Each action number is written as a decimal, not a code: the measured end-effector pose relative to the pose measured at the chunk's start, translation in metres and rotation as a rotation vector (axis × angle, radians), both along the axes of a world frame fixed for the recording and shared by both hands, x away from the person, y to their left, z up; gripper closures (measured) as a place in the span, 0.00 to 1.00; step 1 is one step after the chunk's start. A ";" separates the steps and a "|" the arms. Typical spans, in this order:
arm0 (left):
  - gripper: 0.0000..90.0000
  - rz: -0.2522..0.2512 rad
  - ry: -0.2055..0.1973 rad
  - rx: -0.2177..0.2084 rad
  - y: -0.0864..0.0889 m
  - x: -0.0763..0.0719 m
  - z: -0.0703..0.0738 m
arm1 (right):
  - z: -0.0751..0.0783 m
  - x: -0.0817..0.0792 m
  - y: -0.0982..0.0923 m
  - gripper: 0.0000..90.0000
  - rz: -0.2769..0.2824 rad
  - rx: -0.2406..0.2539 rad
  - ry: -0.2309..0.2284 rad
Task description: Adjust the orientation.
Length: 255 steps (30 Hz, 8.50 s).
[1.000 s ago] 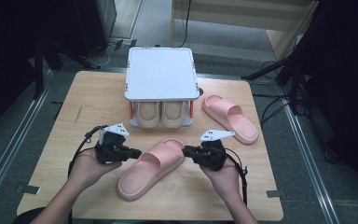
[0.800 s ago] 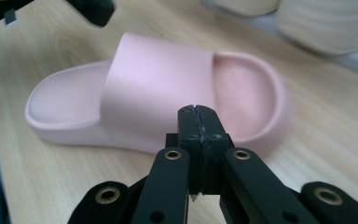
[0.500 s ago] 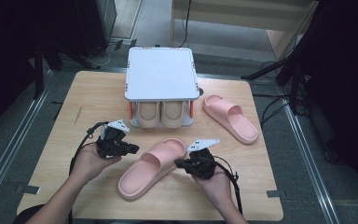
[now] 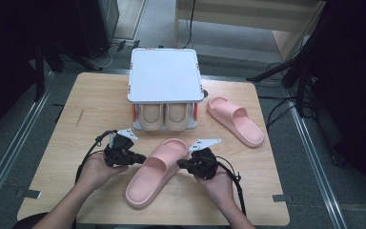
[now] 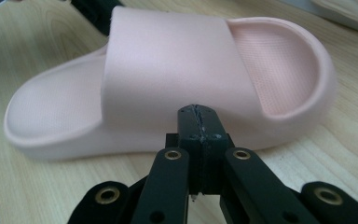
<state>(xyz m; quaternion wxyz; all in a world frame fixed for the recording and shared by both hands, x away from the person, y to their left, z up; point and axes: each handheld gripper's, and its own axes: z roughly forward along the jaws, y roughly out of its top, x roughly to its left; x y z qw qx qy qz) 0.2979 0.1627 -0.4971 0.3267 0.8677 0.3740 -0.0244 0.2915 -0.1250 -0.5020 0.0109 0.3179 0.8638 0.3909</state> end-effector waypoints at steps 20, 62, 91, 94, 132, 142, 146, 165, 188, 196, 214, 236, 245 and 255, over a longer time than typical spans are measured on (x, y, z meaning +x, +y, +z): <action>0.94 0.028 0.030 -0.046 0.005 -0.022 -0.004 | 0.001 0.030 0.019 1.00 0.017 -0.022 -0.027; 0.58 0.025 0.015 -0.126 0.011 0.009 0.018 | 0.042 0.057 -0.122 0.82 -0.283 0.026 -0.099; 0.56 0.092 -0.006 -0.127 0.031 -0.025 0.020 | 0.004 0.141 -0.162 0.70 -0.408 -0.022 -0.059; 0.56 0.106 -0.009 -0.125 0.034 -0.029 0.020 | 0.003 0.145 -0.159 0.70 -0.407 -0.023 -0.058; 0.56 0.120 0.001 -0.121 0.039 -0.013 0.016 | 0.050 0.121 -0.146 0.96 -0.406 -0.079 -0.126; 0.56 0.073 -0.010 -0.130 0.028 -0.002 0.018 | 0.069 0.080 -0.141 0.95 -0.374 -0.088 -0.136; 0.56 0.063 -0.002 -0.136 0.025 0.003 0.018 | 0.075 0.060 -0.134 0.95 -0.343 -0.093 -0.137; 0.54 0.028 -0.016 -0.137 0.010 0.015 0.020 | 0.052 -0.007 -0.070 0.95 -0.205 -0.142 -0.091; 0.54 0.021 -0.016 -0.128 0.010 0.013 0.018 | 0.016 -0.008 -0.021 0.95 -0.113 -0.249 -0.072; 0.62 0.014 -0.031 -0.122 0.011 0.012 0.018 | 0.029 -0.010 -0.030 0.82 -0.103 -0.161 -0.067; 0.85 -0.008 -0.039 -0.085 0.018 0.008 0.009 | 0.035 0.023 -0.093 0.98 -0.191 -0.107 -0.057; 0.84 -0.018 -0.011 -0.021 0.008 0.009 -0.007 | 0.017 0.034 -0.082 0.99 -0.163 -0.227 -0.028; 0.85 -0.028 0.018 -0.051 0.006 0.008 -0.009 | 0.015 0.031 -0.078 0.99 -0.163 -0.188 -0.001; 0.85 -0.053 0.029 -0.070 -0.001 0.003 -0.011 | 0.012 0.027 -0.075 1.00 -0.159 -0.132 0.027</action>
